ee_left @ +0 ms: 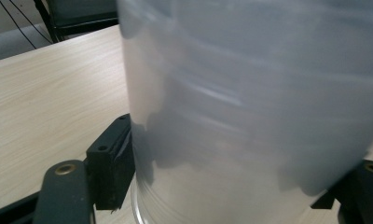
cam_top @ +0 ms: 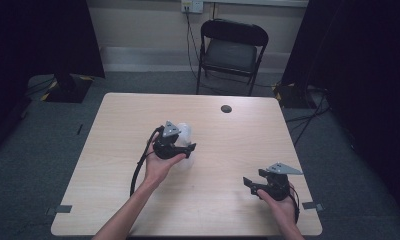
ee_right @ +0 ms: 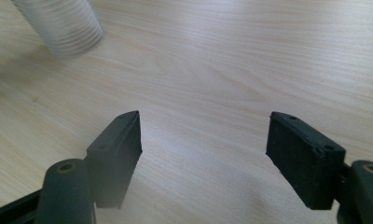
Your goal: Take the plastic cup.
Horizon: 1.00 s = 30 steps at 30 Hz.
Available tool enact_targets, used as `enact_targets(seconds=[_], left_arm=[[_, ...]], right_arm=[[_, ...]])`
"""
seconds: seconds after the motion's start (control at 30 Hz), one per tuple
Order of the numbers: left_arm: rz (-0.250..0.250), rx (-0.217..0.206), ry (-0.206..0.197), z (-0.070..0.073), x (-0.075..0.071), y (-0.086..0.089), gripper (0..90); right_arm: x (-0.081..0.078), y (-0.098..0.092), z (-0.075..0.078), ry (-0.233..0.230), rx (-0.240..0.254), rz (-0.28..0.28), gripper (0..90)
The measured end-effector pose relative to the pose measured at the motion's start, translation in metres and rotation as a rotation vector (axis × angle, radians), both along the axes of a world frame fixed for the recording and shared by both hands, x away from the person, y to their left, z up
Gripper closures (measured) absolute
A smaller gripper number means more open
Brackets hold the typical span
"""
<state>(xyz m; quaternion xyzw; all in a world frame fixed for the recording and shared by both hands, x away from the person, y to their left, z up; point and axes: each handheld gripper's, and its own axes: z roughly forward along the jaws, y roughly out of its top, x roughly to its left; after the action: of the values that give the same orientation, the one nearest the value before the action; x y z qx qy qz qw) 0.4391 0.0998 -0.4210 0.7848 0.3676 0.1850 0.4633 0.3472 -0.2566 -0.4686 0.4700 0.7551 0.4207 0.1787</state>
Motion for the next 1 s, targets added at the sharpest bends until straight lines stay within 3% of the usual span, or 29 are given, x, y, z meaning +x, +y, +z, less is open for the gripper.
enact_targets(seconds=[0.43,0.73,1.0], left_arm=[[0.003,-0.011,-0.01,0.006,-0.003,0.003,29.0],[0.021,-0.047,-0.048,0.014,-0.007,0.005,29.9],[0.028,-0.073,-0.049,0.019,-0.007,0.007,30.7]], right_arm=[[0.002,0.002,-0.001,0.012,0.001,0.004,26.1],[0.002,0.001,-0.001,0.014,0.003,0.001,26.1],[0.001,0.002,-0.001,0.013,0.004,0.002,26.2]])
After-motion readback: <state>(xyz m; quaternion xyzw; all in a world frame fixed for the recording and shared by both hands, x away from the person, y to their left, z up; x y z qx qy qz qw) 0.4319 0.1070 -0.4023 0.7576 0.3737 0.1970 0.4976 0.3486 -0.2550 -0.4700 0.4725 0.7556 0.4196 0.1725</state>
